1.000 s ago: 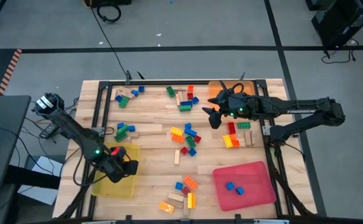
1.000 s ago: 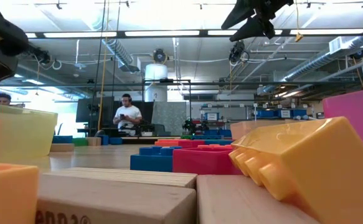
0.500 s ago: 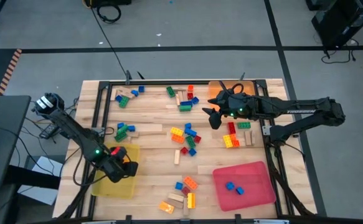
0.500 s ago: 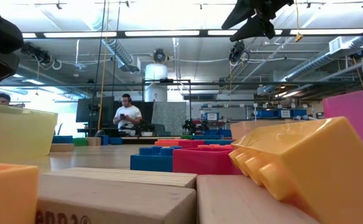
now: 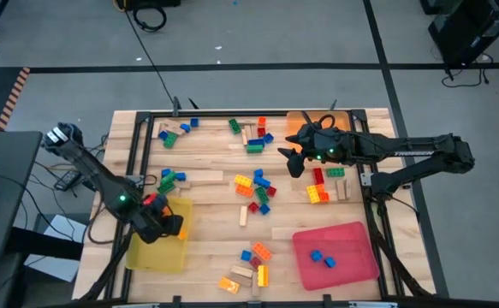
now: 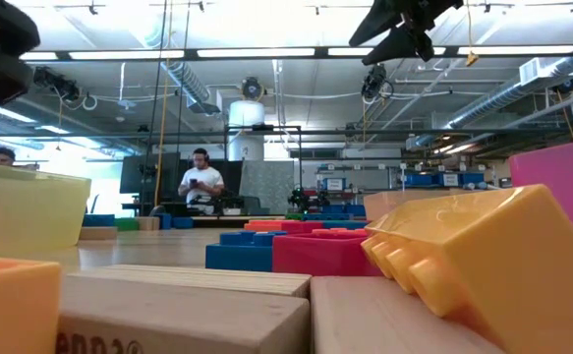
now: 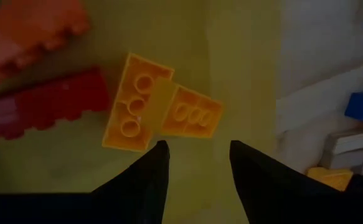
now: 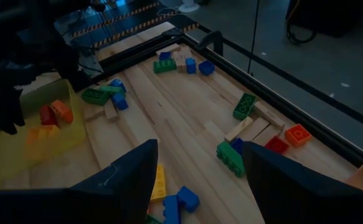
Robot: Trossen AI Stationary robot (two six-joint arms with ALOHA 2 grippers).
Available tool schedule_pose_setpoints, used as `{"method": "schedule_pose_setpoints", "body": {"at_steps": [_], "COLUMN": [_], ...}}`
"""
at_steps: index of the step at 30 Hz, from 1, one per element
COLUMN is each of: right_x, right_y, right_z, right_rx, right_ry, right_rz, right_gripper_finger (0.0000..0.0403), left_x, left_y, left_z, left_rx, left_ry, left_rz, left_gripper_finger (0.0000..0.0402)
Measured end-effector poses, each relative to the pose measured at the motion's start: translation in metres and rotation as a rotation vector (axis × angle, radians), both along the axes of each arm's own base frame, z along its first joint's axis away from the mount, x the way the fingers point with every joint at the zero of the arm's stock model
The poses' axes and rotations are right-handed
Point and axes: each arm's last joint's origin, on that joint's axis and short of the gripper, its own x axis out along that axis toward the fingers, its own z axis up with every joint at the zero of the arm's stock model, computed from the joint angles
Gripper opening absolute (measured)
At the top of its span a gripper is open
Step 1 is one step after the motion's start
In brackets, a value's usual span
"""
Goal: Sort blocks by size
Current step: Put the small red game piece into the red bin
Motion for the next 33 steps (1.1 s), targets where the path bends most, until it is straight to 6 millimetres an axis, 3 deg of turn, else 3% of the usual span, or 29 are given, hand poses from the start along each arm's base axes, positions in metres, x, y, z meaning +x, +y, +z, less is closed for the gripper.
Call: {"method": "schedule_pose_setpoints", "body": {"at_steps": [10, 20, 33], "right_x": [0.003, 0.006, 0.048], "right_y": [-0.001, -0.002, 0.004], "right_z": [0.005, 0.004, -0.016], "right_rx": [-0.004, -0.009, 0.038], "right_ry": [-0.057, -0.070, -0.158], "right_rz": [-0.002, -0.008, -0.003], "right_gripper_finger": [0.0249, 0.0251, 0.0254], "left_x": [-0.005, 0.000, 0.004], "left_y": [0.013, 0.017, 0.047], "left_z": [0.033, 0.038, 0.052], "left_rx": [0.278, 0.412, 0.695], "left_ry": [-0.143, -0.214, -0.249], "left_rz": [-0.166, -0.234, -0.514], "left_gripper_finger": [0.0177, 0.0177, 0.0177]}}
